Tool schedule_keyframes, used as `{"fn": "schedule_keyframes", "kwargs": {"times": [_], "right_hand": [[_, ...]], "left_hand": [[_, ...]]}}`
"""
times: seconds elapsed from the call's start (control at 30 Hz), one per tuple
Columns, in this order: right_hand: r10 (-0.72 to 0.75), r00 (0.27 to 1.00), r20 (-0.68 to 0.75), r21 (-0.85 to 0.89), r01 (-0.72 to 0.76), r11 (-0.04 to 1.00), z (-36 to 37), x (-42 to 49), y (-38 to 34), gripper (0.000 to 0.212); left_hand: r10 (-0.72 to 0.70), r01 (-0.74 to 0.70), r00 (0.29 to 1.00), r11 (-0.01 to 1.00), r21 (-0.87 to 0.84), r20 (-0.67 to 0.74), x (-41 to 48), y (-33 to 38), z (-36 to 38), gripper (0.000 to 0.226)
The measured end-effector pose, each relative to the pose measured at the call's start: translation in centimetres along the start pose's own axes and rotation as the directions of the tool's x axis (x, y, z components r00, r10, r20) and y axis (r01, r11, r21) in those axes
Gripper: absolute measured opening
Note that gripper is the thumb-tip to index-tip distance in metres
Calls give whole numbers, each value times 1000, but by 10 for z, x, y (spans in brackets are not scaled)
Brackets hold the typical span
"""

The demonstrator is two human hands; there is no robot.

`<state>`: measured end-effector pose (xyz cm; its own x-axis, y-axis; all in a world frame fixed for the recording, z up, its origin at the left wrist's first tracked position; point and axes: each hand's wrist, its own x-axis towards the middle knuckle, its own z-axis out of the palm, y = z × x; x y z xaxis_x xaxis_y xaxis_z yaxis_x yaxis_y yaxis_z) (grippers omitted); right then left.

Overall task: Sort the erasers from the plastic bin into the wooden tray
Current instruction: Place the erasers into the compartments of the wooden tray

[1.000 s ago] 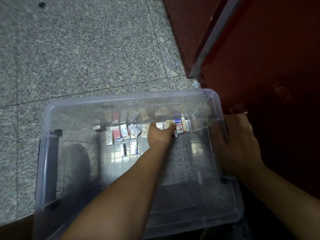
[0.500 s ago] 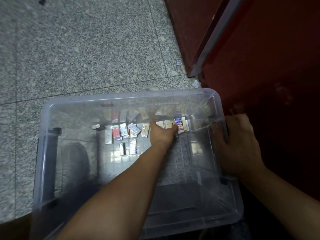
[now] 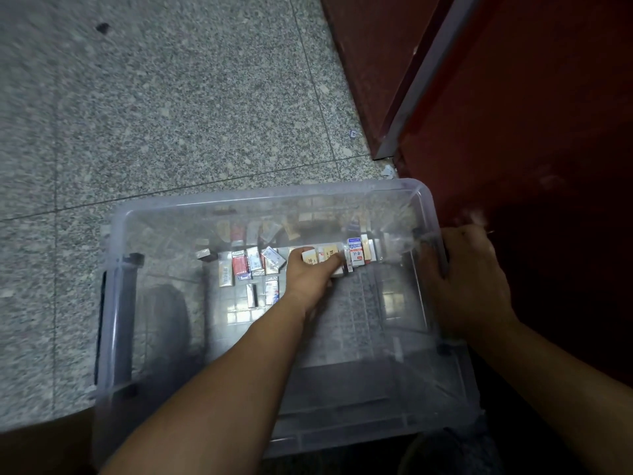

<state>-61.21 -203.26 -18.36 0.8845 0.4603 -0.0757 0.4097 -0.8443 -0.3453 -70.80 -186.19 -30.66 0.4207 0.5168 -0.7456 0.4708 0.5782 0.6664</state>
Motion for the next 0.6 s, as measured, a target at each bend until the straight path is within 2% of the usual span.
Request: {"fn": "schedule_keyframes", "kwargs": {"times": [0.1, 0.17, 0.23, 0.33, 0.4, 0.47, 0.53, 0.6], "right_hand": [[-18, 1000, 10, -57, 19, 998, 0, 0, -2, 36], [-2, 997, 71, -107, 10, 994, -4, 0, -7, 45], [39, 991, 125, -131, -22, 991, -15, -5, -15, 48], [13, 989, 146, -101, 2, 995, -43, -23, -29, 50], [-36, 990, 140, 105, 22, 994, -74, -39, -42, 34], [-77, 985, 153, 354, 18, 935, -110, -61, -57, 20], [-130, 980, 153, 531, 29, 847, -150, -88, -67, 30], [-189, 971, 148, 632, 54, 773, -192, -118, -71, 46]], "left_hand": [[-12, 14, 997, 999, -31, 79, -26, 10, -15, 52], [-8, 13, 990, 999, -31, 137, -48, 23, -25, 54], [9, -5, 982, 1000, -24, 188, -74, 41, -34, 47], [53, -47, 959, 998, -29, 278, -124, 72, -42, 43], [99, -91, 939, 995, -40, 330, -160, 95, -43, 47], [146, -141, 914, 989, -41, 379, -199, 117, -39, 49], [181, -183, 878, 982, -39, 444, -240, 135, -31, 47], [194, -206, 837, 978, -34, 511, -286, 148, -22, 42]]}}
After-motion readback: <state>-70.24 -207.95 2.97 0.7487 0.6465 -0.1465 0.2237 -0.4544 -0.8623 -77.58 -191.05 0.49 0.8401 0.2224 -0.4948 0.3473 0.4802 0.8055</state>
